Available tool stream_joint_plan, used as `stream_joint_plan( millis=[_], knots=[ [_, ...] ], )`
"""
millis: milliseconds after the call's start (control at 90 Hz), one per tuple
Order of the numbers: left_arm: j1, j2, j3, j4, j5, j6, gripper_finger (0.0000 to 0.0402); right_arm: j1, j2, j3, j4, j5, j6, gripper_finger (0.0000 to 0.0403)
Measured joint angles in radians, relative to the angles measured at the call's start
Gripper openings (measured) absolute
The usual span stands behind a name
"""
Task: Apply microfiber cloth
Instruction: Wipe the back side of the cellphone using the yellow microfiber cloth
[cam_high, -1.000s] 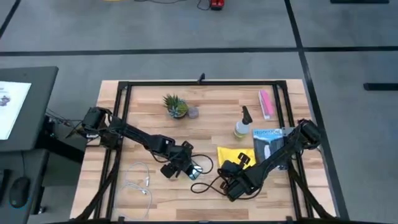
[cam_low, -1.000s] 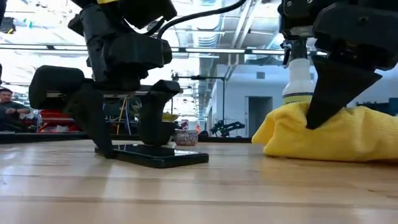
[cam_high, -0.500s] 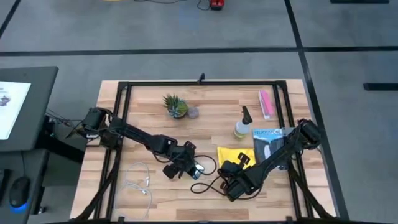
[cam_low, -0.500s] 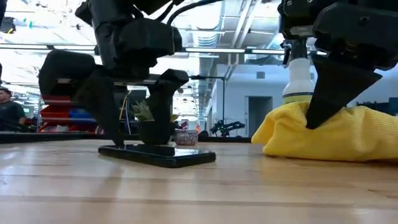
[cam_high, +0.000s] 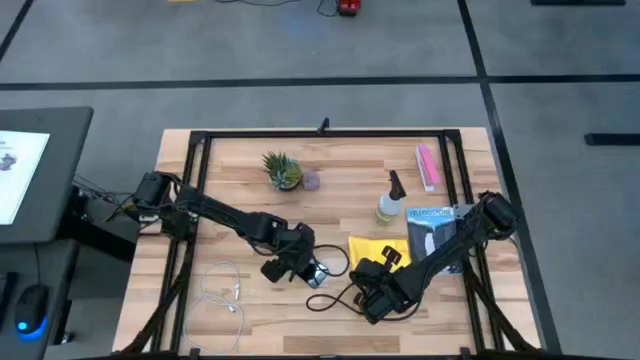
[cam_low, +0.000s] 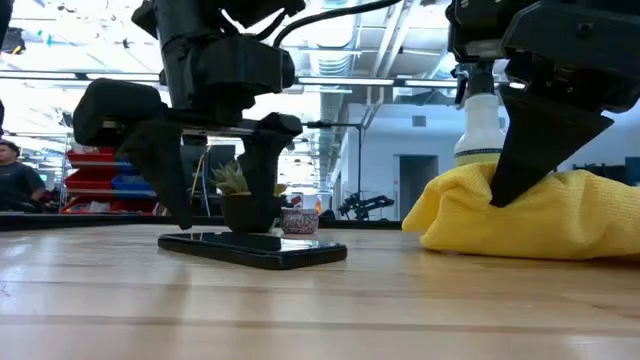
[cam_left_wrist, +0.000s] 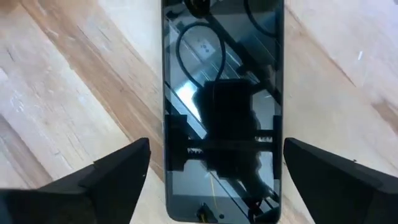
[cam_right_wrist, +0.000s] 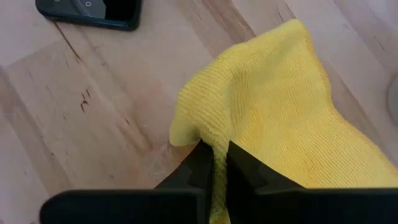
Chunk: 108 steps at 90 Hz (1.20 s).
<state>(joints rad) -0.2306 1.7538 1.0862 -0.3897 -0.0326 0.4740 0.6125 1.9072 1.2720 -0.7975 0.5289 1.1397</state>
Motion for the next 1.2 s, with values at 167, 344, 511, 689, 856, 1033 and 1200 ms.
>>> stream_joint_plan(
  millis=[167, 344, 511, 689, 856, 1033, 1200],
  knots=[
    [0.000, 0.000, -0.023, 0.011, 0.002, -0.015, 0.0349, 0.000, 0.000, 0.000, 0.002, 0.000, 0.000, 0.0013],
    [0.010, 0.000, -0.049, 0.060, -0.003, -0.055, 0.0349, 0.000, 0.000, 0.000, 0.009, 0.000, 0.000, 0.0013],
    [0.030, 0.016, -0.049, 0.063, -0.006, -0.070, 0.0349, 0.000, 0.000, 0.000, 0.013, 0.000, 0.000, 0.0013],
    [0.035, 0.064, -0.045, 0.074, 0.003, -0.062, 0.0349, 0.003, 0.000, 0.000, 0.022, 0.000, 0.001, 0.0013],
    [0.036, 0.089, -0.045, 0.067, 0.003, -0.053, 0.0349, 0.003, 0.000, 0.000, 0.028, 0.000, 0.000, 0.0013],
    [0.043, 0.107, -0.045, 0.039, 0.010, -0.068, 0.0349, 0.003, 0.000, 0.000, 0.039, 0.000, -0.016, 0.0013],
    [0.044, 0.101, -0.040, 0.037, -0.015, -0.082, 0.0349, 0.003, 0.000, 0.000, 0.052, 0.000, -0.023, 0.0013]
  ],
)
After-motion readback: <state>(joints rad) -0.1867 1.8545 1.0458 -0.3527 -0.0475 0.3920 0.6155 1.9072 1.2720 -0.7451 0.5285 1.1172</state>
